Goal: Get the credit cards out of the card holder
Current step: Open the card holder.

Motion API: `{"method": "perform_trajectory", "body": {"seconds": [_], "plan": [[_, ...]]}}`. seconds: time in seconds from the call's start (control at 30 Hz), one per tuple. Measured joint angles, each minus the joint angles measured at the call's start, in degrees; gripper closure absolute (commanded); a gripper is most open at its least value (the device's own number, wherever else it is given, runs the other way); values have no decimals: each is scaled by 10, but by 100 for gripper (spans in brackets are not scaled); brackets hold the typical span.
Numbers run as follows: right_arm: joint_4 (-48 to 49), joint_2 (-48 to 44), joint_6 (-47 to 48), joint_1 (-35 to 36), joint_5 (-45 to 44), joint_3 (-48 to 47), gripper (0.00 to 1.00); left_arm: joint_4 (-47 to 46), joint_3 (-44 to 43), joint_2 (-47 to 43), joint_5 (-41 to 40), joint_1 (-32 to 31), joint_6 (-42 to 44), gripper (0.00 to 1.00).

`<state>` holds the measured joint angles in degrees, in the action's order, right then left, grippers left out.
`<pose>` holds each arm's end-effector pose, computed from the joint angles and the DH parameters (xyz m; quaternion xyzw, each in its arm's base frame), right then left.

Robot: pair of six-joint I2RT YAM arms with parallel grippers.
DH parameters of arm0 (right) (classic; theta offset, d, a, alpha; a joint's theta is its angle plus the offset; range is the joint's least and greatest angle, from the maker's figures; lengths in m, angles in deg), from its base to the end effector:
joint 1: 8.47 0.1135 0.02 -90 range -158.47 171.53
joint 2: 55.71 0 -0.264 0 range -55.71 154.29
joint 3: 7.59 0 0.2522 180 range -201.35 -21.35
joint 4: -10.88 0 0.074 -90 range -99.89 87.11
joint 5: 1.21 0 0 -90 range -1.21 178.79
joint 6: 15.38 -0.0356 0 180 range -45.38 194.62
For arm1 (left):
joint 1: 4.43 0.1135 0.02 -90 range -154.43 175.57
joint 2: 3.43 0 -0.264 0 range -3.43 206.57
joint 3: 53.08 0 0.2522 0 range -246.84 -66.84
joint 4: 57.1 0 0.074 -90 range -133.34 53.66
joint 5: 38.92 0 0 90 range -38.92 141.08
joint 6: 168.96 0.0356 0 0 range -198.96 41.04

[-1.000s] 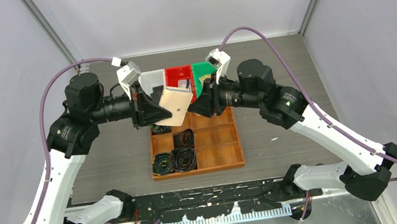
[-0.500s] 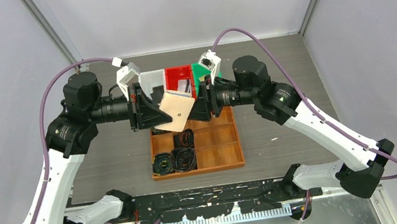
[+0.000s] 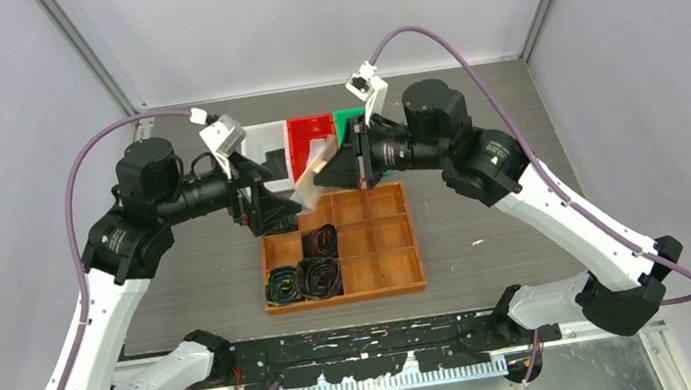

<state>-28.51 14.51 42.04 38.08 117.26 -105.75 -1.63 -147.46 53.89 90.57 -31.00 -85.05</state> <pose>0.1642 0.1980 0.4592 -0.2458 0.7258 0.5376 0.3518 0.1464 -0.0985 0.4557 0.3302 0.7161 -0.4178 0.4512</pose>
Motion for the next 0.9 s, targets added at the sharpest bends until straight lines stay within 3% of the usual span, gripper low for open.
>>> {"method": "perform_trajectory", "body": {"seconds": [0.1,0.23,0.47,0.7,0.9], "plan": [[-75,33,19,14,-78,-73,99,-3,19,-10,-25,0,21,1],[-125,42,48,46,-118,-84,99,-1,38,-22,-9,0,50,8],[-179,40,104,57,-99,-85,99,78,38,-30,30,0,189,13],[-206,47,137,58,-42,-119,99,142,38,-54,62,0,262,17],[-219,53,159,70,18,-128,99,203,11,-57,48,0,363,25]]}}
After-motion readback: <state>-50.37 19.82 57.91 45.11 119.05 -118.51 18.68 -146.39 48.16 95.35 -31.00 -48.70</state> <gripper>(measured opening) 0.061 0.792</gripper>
